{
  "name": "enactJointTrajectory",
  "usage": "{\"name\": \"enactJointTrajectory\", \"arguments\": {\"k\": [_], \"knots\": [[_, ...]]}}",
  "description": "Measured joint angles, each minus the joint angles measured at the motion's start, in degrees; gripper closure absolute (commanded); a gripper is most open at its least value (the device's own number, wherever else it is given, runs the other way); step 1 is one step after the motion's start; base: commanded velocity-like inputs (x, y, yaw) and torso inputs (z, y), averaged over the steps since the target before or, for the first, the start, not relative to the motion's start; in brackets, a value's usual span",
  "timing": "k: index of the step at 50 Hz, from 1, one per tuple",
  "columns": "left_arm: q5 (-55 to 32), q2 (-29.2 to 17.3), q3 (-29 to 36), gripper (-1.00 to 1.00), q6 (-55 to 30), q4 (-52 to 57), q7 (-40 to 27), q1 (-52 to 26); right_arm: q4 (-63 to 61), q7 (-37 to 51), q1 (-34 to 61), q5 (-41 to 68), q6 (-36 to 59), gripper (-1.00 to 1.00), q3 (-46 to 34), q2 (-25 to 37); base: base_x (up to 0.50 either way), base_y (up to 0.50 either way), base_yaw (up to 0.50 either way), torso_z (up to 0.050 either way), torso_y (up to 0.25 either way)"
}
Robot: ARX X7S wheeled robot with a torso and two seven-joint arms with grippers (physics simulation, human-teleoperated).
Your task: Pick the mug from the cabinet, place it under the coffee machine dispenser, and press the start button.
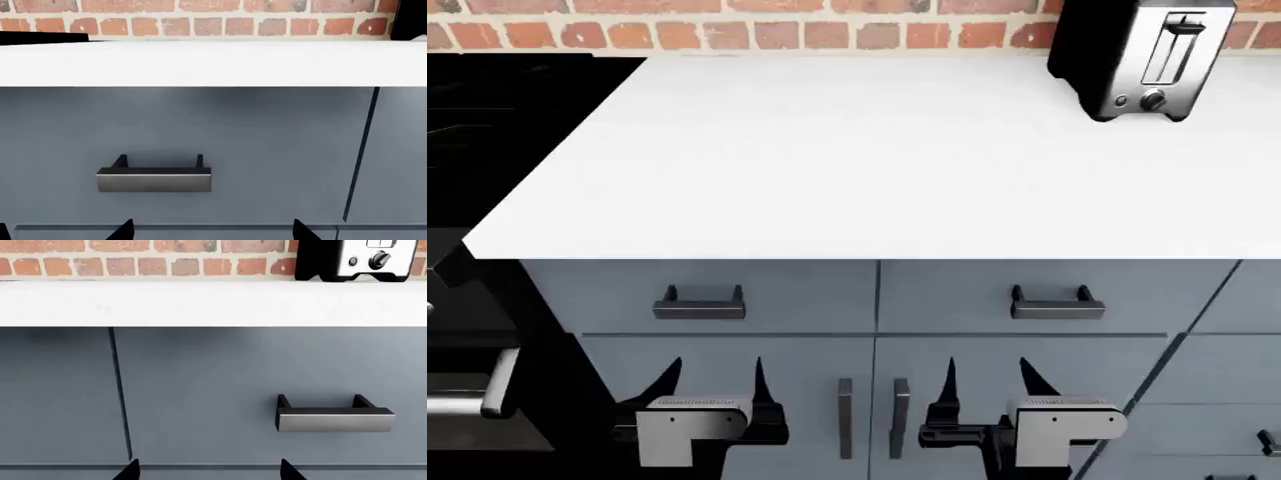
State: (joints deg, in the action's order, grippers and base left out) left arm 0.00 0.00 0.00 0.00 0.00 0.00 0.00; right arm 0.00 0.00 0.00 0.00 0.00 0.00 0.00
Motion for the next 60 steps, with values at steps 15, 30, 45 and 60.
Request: {"name": "enactJointTrajectory", "arguments": {"k": [15,30,45,60], "knots": [[-2.39,-1.87,2.43,-1.00,-0.37,2.37,-0.89,1.06,-1.12,2.98,-0.12,0.60,0.63,-1.00,-1.94,1.75,0.00,0.00,0.00,0.050,0.018],[-4.55,-3.52,4.21,-1.00,-0.35,3.94,-2.15,1.87,-0.82,4.52,-0.29,2.85,0.01,-1.00,-3.62,3.24,0.00,0.00,0.00,0.050,0.025],[-5.15,-4.52,5.77,-1.00,0.76,3.21,-3.54,2.04,-0.05,6.14,-0.14,2.85,-0.01,-1.00,-5.61,4.65,0.00,0.25,0.00,0.026,0.014],[-5.80,-5.60,7.18,-1.00,0.77,2.43,-4.60,2.00,0.01,9.43,0.25,-0.73,1.46,-1.00,-8.25,5.90,0.00,0.50,0.00,0.000,0.000]]}}
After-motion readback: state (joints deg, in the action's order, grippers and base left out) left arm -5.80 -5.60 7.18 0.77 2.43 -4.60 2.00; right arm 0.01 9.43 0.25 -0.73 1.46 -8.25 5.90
